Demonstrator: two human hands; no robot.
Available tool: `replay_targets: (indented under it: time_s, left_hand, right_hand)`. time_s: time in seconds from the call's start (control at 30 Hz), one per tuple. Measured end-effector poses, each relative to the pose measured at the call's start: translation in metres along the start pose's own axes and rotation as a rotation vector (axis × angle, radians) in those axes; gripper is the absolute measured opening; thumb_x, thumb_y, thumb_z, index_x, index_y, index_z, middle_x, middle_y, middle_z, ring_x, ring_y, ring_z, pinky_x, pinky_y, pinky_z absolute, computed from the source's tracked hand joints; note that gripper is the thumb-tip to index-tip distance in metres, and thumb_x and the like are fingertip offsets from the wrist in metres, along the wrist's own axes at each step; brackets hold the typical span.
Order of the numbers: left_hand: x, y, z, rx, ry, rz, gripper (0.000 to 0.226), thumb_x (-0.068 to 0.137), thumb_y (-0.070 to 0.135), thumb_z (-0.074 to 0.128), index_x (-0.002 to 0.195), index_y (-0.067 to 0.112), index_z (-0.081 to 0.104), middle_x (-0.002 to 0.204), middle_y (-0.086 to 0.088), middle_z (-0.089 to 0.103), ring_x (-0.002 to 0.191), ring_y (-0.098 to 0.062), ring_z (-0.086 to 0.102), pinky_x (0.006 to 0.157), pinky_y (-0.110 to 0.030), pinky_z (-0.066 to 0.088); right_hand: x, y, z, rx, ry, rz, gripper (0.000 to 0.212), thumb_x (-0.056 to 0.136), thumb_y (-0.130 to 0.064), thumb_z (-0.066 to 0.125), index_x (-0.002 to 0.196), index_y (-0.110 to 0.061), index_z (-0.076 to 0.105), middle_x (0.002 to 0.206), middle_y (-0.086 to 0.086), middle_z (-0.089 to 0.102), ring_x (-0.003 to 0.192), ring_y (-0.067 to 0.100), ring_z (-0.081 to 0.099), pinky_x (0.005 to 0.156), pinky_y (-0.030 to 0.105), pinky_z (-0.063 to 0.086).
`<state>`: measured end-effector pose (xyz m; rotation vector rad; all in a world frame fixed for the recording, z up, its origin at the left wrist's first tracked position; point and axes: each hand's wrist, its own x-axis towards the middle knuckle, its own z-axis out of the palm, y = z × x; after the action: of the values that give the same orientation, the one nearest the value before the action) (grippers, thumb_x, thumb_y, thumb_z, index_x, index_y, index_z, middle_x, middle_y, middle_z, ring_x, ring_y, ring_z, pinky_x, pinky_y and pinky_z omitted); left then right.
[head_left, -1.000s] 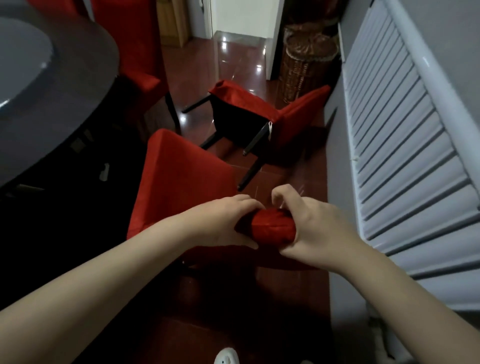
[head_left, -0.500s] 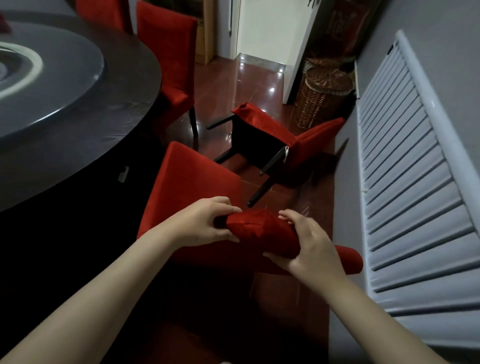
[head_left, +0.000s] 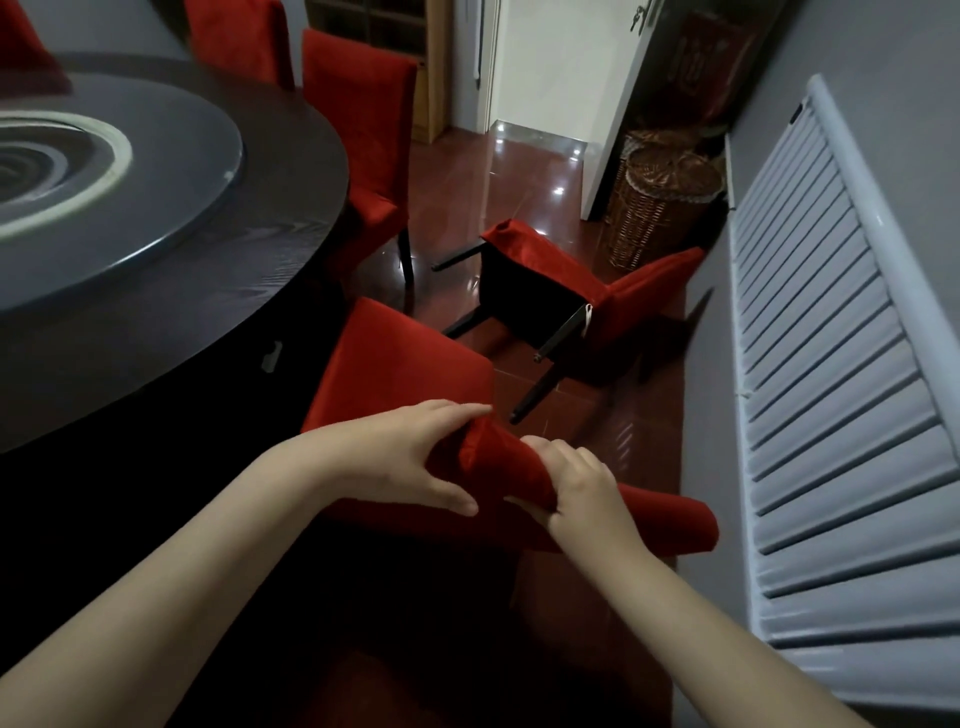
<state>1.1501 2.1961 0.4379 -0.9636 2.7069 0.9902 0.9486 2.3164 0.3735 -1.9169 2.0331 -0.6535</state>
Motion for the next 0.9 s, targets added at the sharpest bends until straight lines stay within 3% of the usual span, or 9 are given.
replay_targets:
  time_s: [0.13, 0.23, 0.5, 0.6, 0.73, 0.9]
  left_hand:
    - [0.002, 0.030, -0.008, 0.162, 0.074, 0.122, 0.077, 0.077, 0.051, 0.073, 0.143, 0.033, 0.037, 0.140, 0.013, 0.044, 0.127, -0.007, 0.042, 0.104, -0.027, 0.039]
    - [-0.003, 0.027, -0.011, 0.272, 0.089, 0.081, 0.066, 0.078, 0.048, 0.073, 0.136, 0.030, 0.047, 0.131, 0.008, 0.053, 0.119, -0.014, 0.050, 0.097, -0.035, 0.045]
    - [-0.042, -0.013, -0.029, 0.184, 0.173, -0.041, 0.061, 0.074, 0.042, 0.079, 0.130, 0.031, 0.057, 0.123, 0.009, 0.063, 0.113, -0.009, 0.057, 0.098, -0.027, 0.044]
    - [-0.054, -0.022, -0.037, 0.157, 0.178, -0.114, 0.060, 0.073, 0.041, 0.080, 0.128, 0.033, 0.058, 0.118, 0.009, 0.065, 0.107, -0.007, 0.059, 0.095, -0.023, 0.044]
    - [-0.057, -0.021, -0.042, 0.246, 0.135, -0.192, 0.058, 0.075, 0.041, 0.077, 0.128, 0.035, 0.055, 0.117, 0.006, 0.064, 0.105, -0.013, 0.059, 0.092, -0.028, 0.046]
    - [-0.035, -0.003, -0.038, 0.709, -0.014, -0.327, 0.066, 0.068, 0.064, 0.070, 0.123, 0.034, 0.049, 0.123, 0.008, 0.057, 0.111, -0.021, 0.058, 0.082, -0.034, 0.045]
  right_hand:
    - [0.005, -0.009, 0.002, -0.009, -0.028, 0.015, 0.056, 0.085, -0.034, 0.068, 0.137, -0.027, 0.046, 0.114, -0.011, 0.057, 0.099, 0.017, 0.049, 0.095, 0.037, 0.036]
    - [0.010, -0.022, 0.006, -0.025, -0.029, 0.006, 0.057, 0.086, -0.034, 0.067, 0.137, -0.030, 0.044, 0.114, -0.011, 0.056, 0.099, 0.016, 0.048, 0.096, 0.038, 0.036]
    - [0.018, -0.036, 0.004, -0.011, -0.138, -0.161, 0.087, 0.072, -0.052, 0.074, 0.142, -0.040, 0.024, 0.131, -0.017, 0.044, 0.123, 0.008, 0.039, 0.110, 0.033, 0.022]
    - [0.016, -0.012, -0.005, -0.062, -0.125, -0.096, 0.092, 0.067, -0.061, 0.071, 0.143, -0.045, 0.021, 0.135, -0.016, 0.043, 0.127, 0.009, 0.038, 0.110, 0.037, 0.022]
    - [0.022, 0.013, -0.005, -0.178, -0.338, -0.001, 0.075, 0.071, -0.068, 0.064, 0.137, -0.050, 0.031, 0.134, -0.016, 0.049, 0.122, 0.016, 0.048, 0.101, 0.038, 0.035]
    - [0.031, 0.008, 0.005, -0.213, -0.334, -0.077, 0.063, 0.075, -0.067, 0.061, 0.131, -0.044, 0.044, 0.120, -0.008, 0.062, 0.108, 0.020, 0.060, 0.088, 0.033, 0.045]
